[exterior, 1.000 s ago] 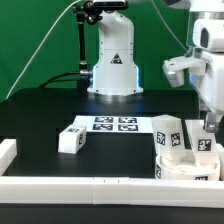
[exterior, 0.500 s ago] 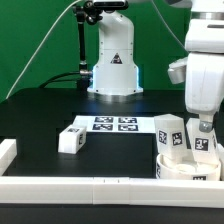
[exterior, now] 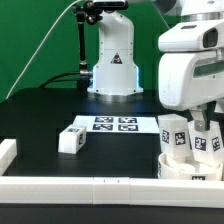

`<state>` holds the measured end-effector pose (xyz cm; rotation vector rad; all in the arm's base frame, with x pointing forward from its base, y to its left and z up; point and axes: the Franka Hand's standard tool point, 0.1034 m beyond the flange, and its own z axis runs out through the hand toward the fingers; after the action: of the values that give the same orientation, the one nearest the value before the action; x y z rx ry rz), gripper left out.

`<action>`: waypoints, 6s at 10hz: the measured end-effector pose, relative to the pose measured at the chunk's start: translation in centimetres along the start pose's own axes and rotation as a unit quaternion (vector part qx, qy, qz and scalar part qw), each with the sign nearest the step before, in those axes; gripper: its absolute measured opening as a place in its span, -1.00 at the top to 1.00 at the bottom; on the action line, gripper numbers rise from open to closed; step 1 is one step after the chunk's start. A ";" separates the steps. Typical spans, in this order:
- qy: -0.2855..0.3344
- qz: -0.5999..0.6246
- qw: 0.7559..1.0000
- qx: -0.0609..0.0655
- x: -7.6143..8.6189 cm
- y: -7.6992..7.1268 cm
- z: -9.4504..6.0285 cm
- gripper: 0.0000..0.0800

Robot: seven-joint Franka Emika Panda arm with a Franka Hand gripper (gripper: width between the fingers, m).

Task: Assemble stool

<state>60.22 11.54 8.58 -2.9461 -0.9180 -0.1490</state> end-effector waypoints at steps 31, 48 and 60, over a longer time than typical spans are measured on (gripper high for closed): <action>0.015 0.795 0.596 0.112 -0.4 -0.2 0.6 -0.62; 0.017 0.757 0.641 0.125 -0.1 -0.5 -4.2 -0.58; -0.017 0.585 0.803 0.107 -4.3 4.2 -6.5 -0.62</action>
Offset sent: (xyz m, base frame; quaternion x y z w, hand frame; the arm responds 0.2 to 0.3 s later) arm 0.0000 0.0000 0.0000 0.0000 0.0000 0.1296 0.9916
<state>58.64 5.15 14.45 -2.6993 0.9035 0.0697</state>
